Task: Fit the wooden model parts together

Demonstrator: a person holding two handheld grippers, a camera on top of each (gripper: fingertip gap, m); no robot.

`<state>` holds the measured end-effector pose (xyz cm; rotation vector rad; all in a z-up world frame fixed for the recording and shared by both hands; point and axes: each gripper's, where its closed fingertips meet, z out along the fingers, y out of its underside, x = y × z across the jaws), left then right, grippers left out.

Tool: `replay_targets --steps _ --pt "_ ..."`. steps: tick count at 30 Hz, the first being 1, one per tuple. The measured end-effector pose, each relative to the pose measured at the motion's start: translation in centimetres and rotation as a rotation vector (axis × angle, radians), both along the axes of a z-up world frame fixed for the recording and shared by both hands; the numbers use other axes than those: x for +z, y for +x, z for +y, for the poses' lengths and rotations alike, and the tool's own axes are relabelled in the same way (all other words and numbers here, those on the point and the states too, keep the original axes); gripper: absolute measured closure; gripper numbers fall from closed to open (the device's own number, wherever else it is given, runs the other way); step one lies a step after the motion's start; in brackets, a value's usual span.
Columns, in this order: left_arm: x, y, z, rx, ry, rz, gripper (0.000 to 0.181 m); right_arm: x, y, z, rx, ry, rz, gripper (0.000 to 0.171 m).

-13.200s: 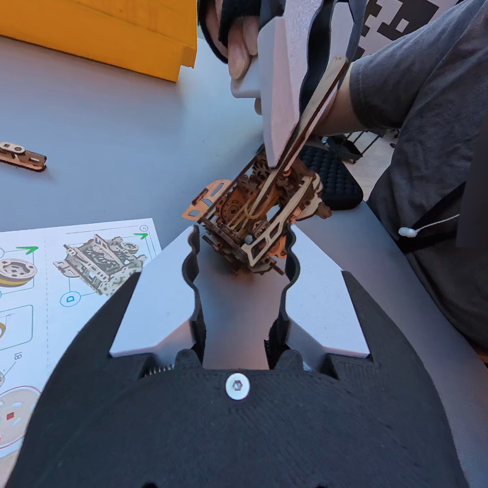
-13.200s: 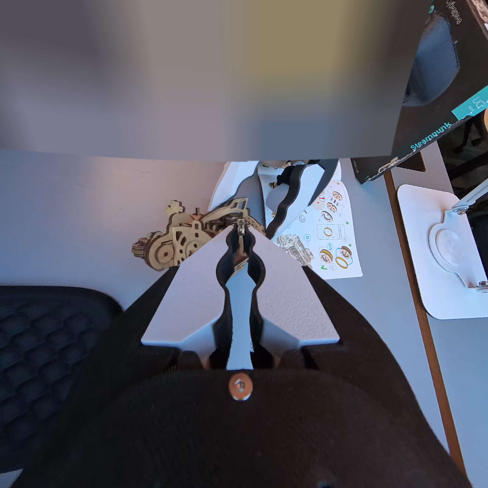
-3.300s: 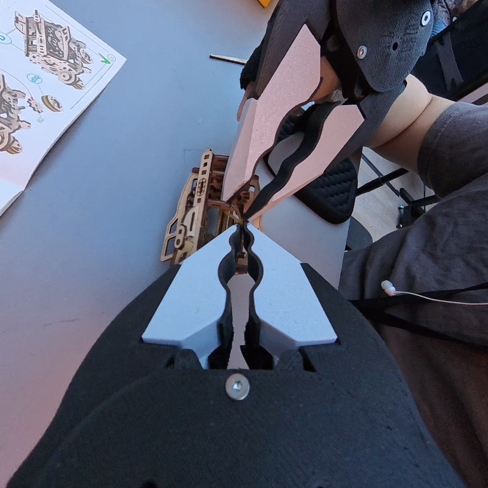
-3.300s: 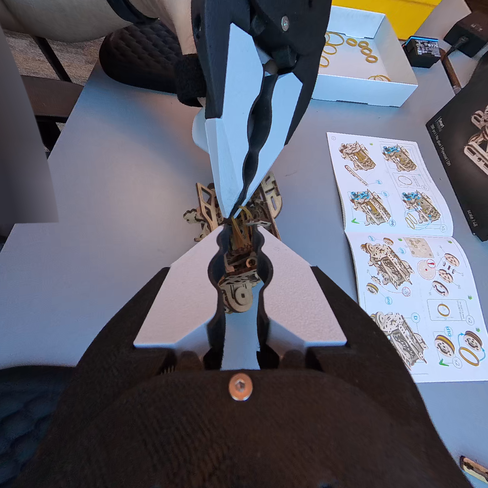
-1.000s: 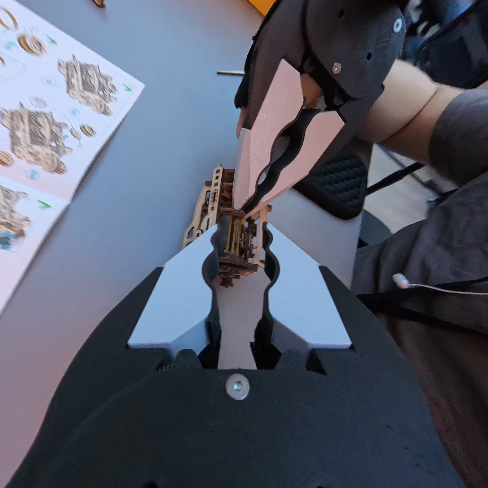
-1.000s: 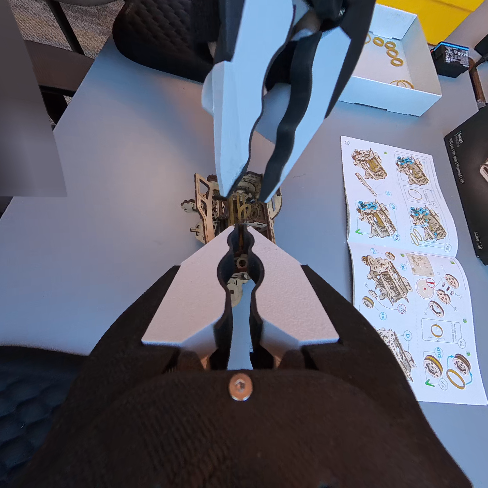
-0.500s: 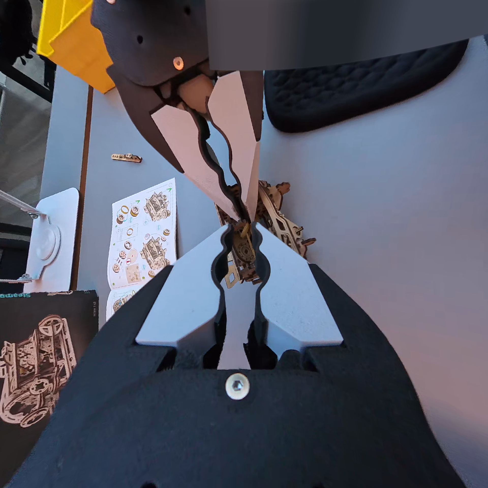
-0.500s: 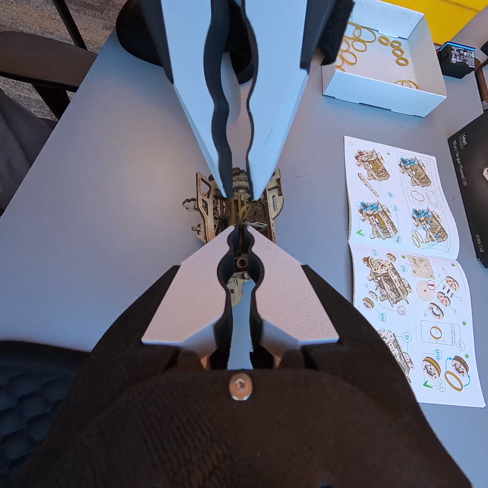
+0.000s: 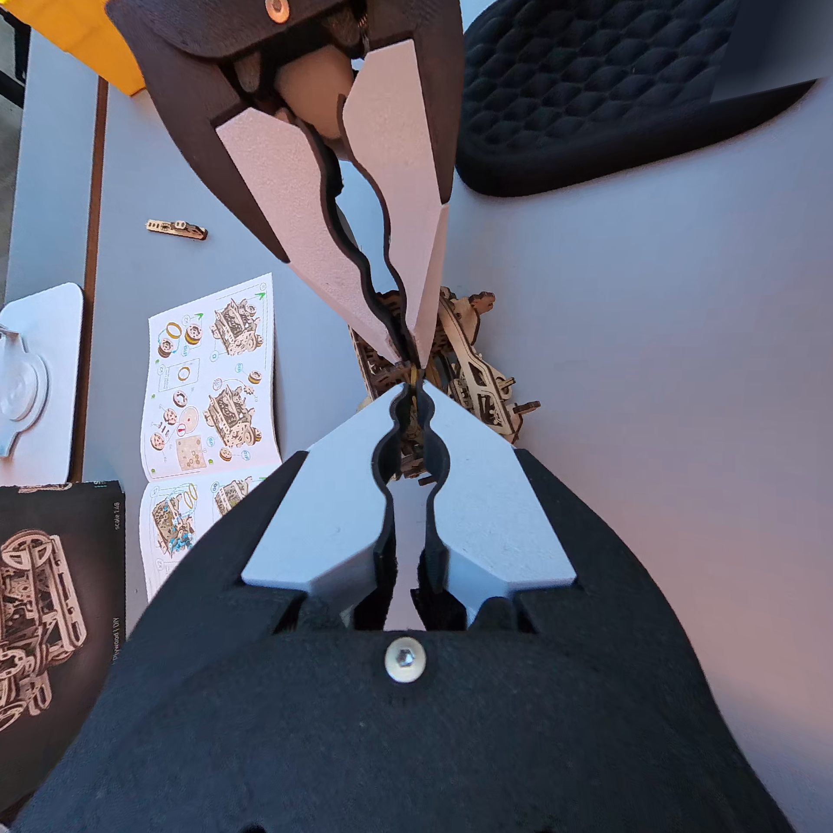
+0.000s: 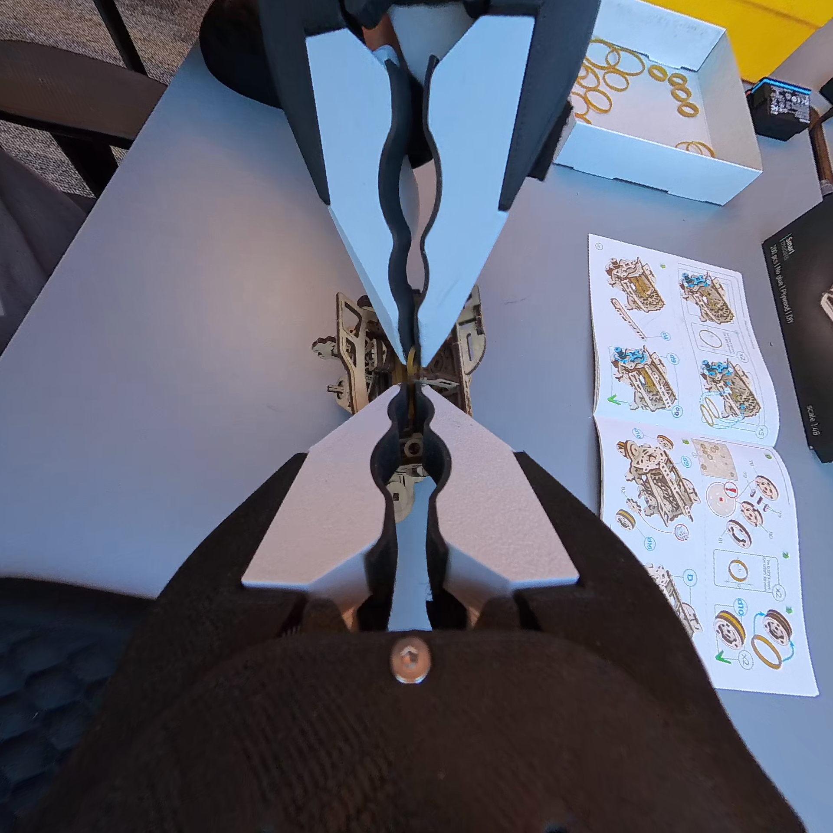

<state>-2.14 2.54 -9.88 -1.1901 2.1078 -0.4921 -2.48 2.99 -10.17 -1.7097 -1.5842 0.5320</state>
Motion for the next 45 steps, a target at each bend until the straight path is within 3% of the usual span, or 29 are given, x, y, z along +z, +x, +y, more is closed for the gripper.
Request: replay_targets --steps 13,22,32,45 --pt "-0.3 -0.3 0.2 -0.028 0.095 -0.006 0.181 0.3 0.4 0.0 -0.007 0.015 0.017 0.155" --pt "-0.5 -0.3 0.4 -0.050 0.166 -0.016 0.181 3.7 1.1 -0.2 -0.043 -0.083 0.201 0.156" --pt "0.0 -0.4 0.5 -0.067 0.221 -0.071 0.181 1.1 -0.9 -0.3 0.070 -0.122 0.031 0.154" --pt "0.1 -0.6 0.8 -0.075 0.315 -0.111 0.181 0.3 -1.2 0.3 0.164 -0.209 -0.191 0.156"
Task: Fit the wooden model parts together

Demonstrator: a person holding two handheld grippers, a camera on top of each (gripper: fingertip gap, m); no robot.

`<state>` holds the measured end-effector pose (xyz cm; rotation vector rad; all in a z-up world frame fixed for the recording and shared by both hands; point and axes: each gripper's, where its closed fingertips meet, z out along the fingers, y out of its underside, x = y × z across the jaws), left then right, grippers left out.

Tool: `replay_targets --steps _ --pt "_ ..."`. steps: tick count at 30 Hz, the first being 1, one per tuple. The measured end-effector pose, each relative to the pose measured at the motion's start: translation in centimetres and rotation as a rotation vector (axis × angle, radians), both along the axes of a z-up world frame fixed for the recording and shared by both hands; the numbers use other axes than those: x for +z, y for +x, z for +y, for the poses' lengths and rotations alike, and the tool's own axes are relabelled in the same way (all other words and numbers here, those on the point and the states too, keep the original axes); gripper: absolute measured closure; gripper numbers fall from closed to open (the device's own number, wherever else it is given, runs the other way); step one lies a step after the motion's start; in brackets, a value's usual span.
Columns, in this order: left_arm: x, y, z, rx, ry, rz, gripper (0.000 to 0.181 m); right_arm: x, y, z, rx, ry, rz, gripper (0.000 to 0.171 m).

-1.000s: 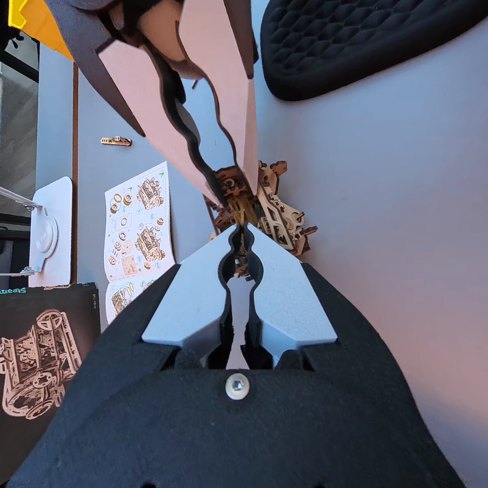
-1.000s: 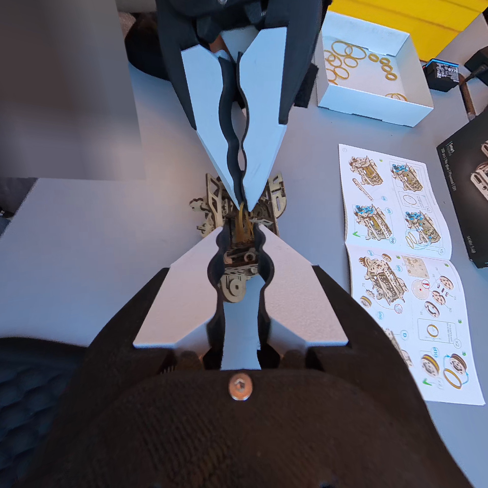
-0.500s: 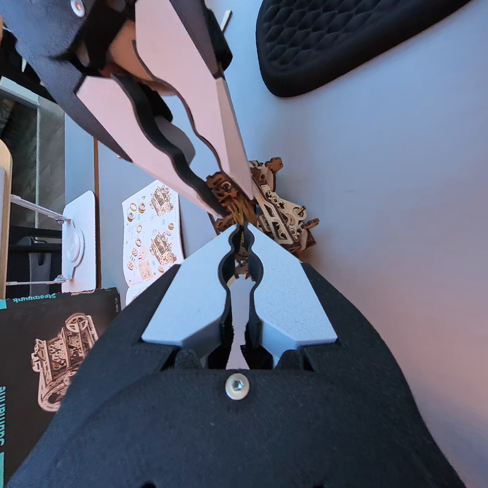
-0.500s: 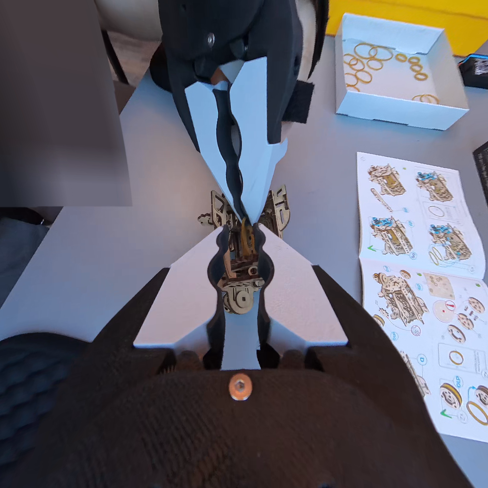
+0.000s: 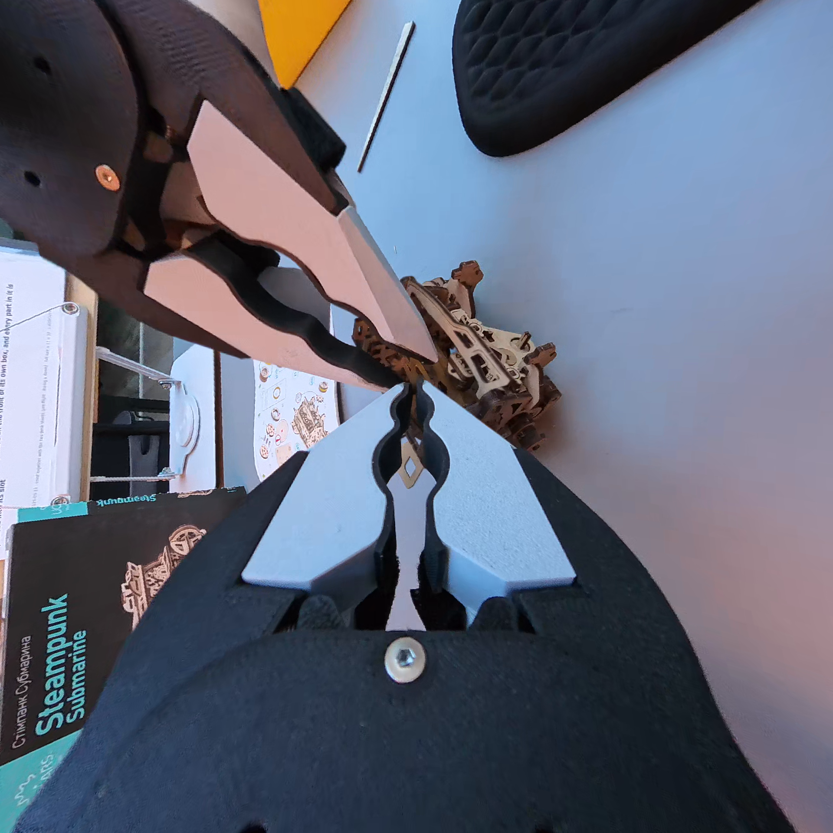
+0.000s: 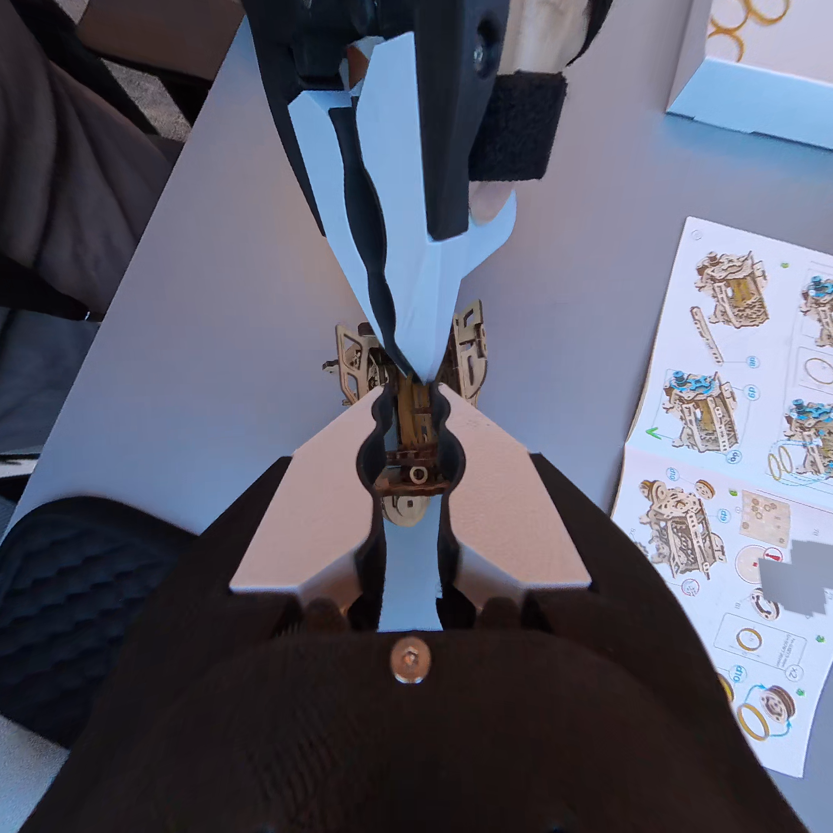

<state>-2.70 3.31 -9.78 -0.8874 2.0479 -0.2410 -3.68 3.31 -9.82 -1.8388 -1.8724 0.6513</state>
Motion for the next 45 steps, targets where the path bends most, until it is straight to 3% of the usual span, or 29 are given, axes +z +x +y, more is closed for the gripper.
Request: replay_targets --steps 13,28,45 --pt "0.0 -0.4 0.2 -0.008 0.096 -0.037 0.181 -1.0 0.0 -0.2 0.096 -0.213 -0.228 0.164" --pt "0.0 -0.7 0.7 0.002 0.138 -0.056 0.181 -0.8 -0.3 0.2 0.023 -0.318 -0.117 0.165" --pt "0.0 -0.9 1.2 0.018 0.155 -0.053 0.181 -0.6 -0.5 1.0 -0.003 -0.246 -0.078 0.169"
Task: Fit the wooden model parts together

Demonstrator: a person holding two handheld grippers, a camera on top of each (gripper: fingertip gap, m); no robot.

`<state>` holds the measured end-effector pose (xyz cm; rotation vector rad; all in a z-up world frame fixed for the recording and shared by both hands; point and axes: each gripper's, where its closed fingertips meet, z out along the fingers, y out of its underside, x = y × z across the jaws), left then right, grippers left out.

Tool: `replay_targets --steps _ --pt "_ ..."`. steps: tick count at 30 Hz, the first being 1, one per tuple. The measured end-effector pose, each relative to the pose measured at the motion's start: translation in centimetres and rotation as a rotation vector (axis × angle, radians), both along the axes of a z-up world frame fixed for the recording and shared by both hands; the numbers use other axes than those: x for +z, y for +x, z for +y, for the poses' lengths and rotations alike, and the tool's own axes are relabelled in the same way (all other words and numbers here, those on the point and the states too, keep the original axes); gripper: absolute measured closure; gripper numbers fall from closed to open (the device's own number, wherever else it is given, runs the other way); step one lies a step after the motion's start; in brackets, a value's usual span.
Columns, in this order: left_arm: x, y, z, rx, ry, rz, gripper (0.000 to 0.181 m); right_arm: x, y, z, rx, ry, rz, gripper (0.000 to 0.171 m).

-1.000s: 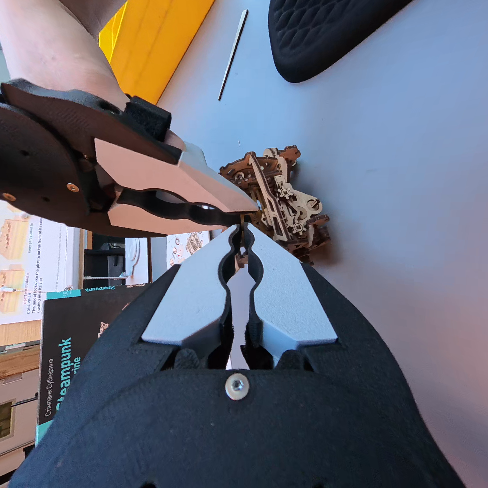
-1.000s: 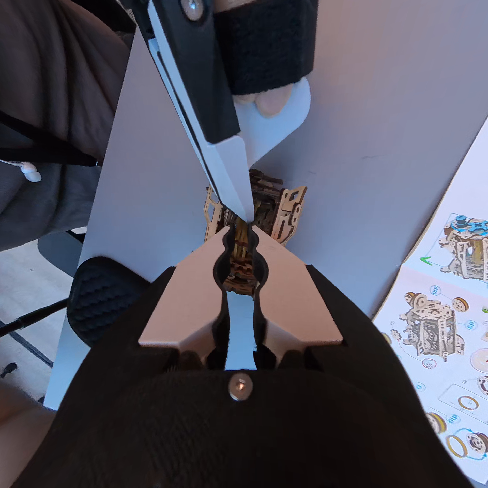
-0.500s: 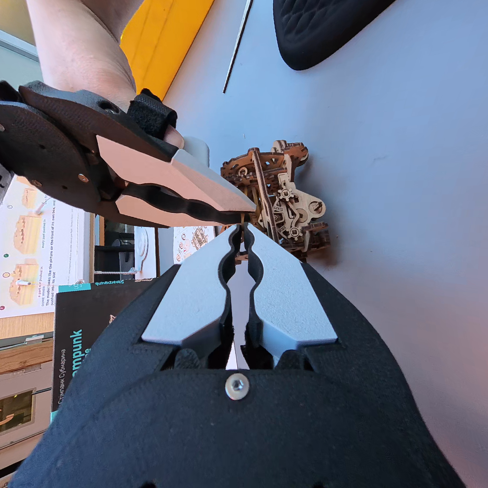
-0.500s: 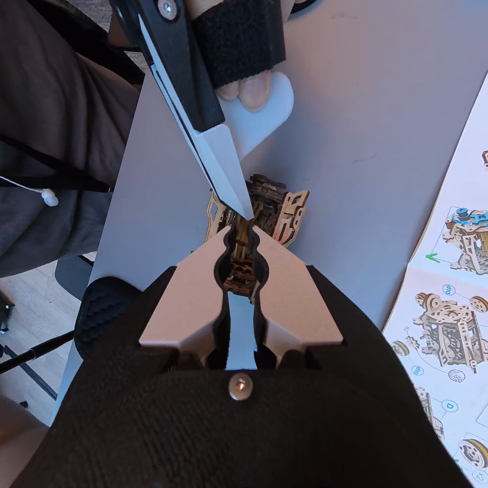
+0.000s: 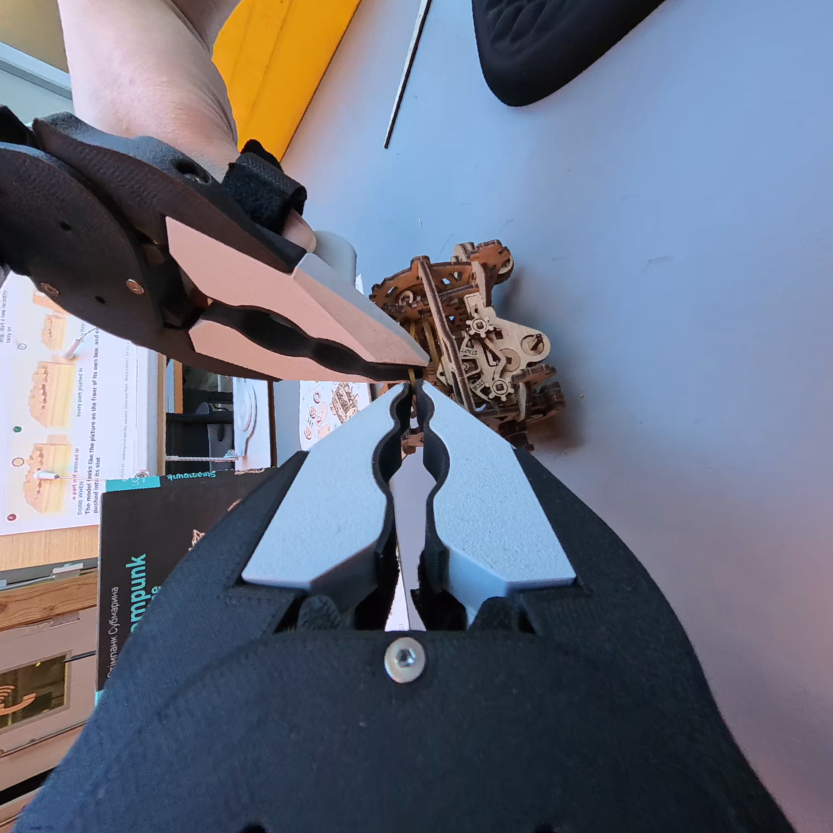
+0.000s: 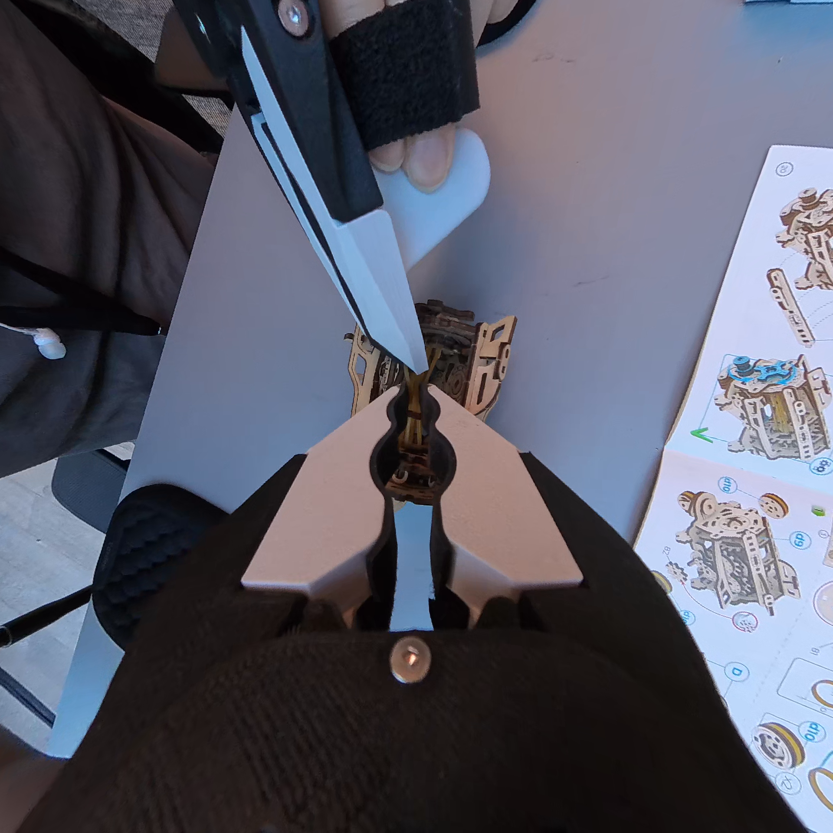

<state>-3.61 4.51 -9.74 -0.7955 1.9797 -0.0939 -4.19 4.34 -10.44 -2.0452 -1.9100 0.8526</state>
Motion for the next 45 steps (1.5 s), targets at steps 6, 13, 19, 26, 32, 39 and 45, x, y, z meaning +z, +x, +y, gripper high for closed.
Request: replay_targets --steps 6,13,19,26,32,39,45 --pt "0.0 0.0 0.2 0.012 -0.004 -0.002 0.181 0.0 -0.1 0.3 -0.010 0.013 -0.008 0.171" --pt "0.3 -0.1 0.3 0.037 -0.066 -0.020 0.180 0.0 -0.1 0.4 -0.014 0.023 -0.006 0.171" --pt "2.2 -0.4 0.4 0.060 -0.223 -0.122 0.157 0.0 -0.1 0.5 -0.017 0.032 -0.004 0.171" --pt "1.1 -1.7 0.7 0.117 -0.844 -0.147 0.100 0.0 -0.2 0.2 -0.012 0.042 -0.004 0.171" --pt "0.9 -1.7 1.4 0.137 -0.937 -0.165 0.127 0.0 -0.3 0.1 -0.026 0.035 0.009 0.171" --pt "1.8 -0.8 0.5 0.153 -0.865 -0.122 0.164 0.0 -0.3 0.2 -0.037 0.033 0.017 0.171" --pt "0.9 0.1 0.7 0.187 -0.843 -0.046 0.176 0.1 -0.2 0.3 -0.040 0.036 0.021 0.171"
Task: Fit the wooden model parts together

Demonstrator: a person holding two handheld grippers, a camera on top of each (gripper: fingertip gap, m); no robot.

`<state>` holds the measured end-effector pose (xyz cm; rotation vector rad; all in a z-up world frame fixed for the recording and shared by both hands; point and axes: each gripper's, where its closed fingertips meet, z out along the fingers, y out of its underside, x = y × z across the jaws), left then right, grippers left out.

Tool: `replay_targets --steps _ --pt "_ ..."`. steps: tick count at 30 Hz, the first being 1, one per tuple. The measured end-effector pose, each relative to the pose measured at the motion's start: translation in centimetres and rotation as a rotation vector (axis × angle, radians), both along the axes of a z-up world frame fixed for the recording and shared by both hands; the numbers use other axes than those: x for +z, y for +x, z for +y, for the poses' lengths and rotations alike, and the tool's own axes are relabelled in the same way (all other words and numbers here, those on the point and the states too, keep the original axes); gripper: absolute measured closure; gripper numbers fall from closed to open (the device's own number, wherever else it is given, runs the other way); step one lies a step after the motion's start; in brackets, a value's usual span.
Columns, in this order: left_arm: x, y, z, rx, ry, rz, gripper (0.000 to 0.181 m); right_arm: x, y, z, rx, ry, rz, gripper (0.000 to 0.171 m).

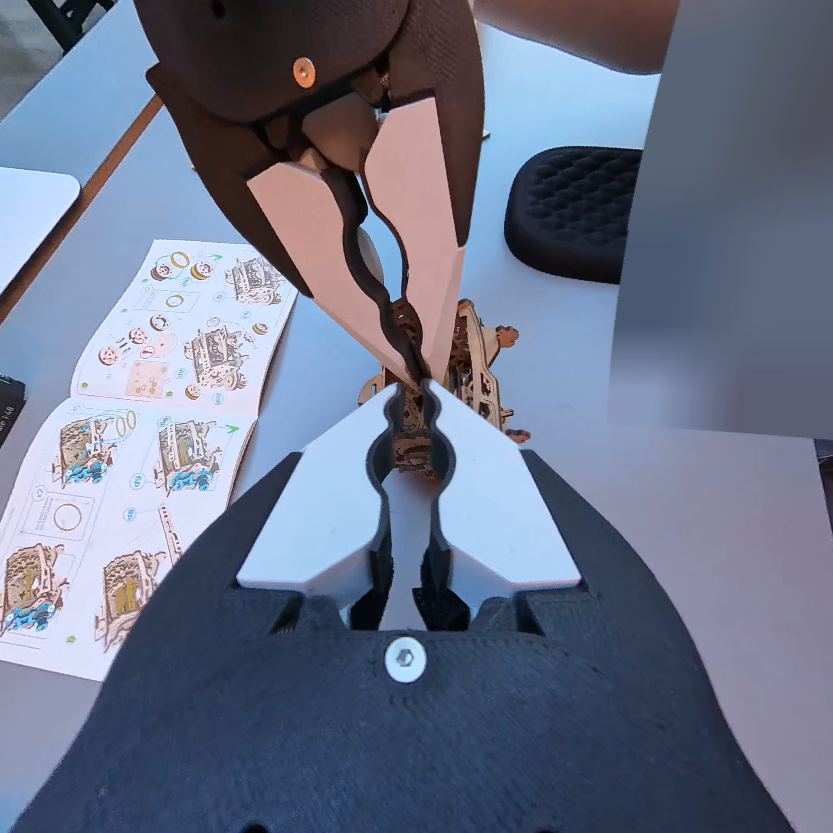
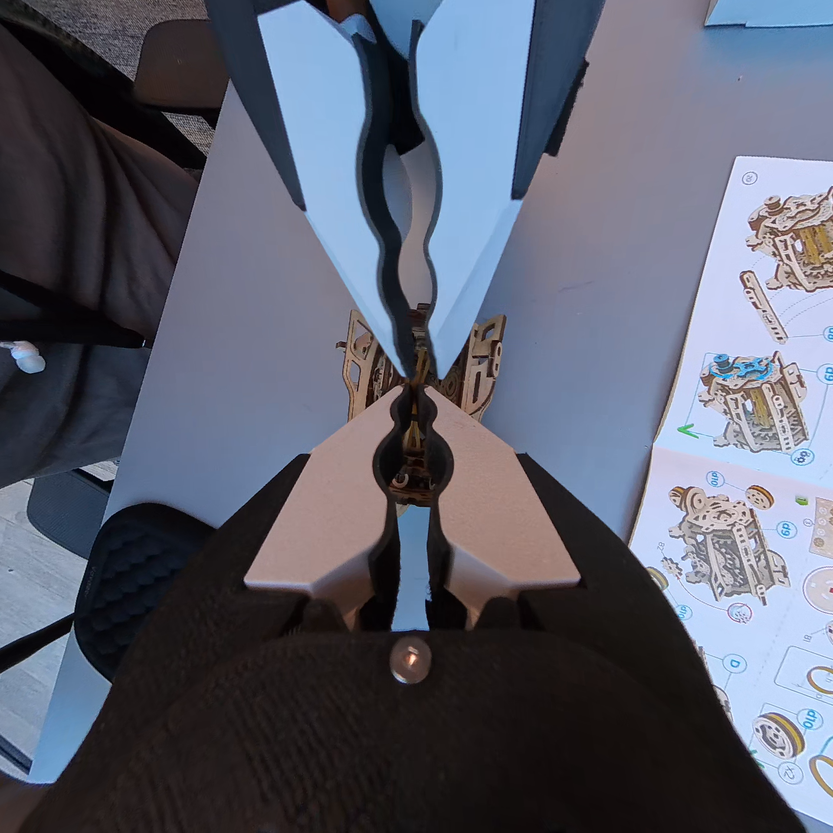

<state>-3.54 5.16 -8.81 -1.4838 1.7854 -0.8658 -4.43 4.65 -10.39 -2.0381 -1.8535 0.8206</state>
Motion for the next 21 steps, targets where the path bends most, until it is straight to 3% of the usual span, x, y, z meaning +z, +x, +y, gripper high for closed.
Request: replay_targets --steps 13,21 --pt "-0.86 0.03 -0.53 -0.045 0.008 0.058 0.181 -0.03 0.07 0.09 0.001 0.007 -0.006 0.171" --pt "-0.45 -0.14 -0.58 -0.027 -0.151 0.044 0.181 -0.07 0.03 -0.01 0.012 0.013 -0.011 0.171"
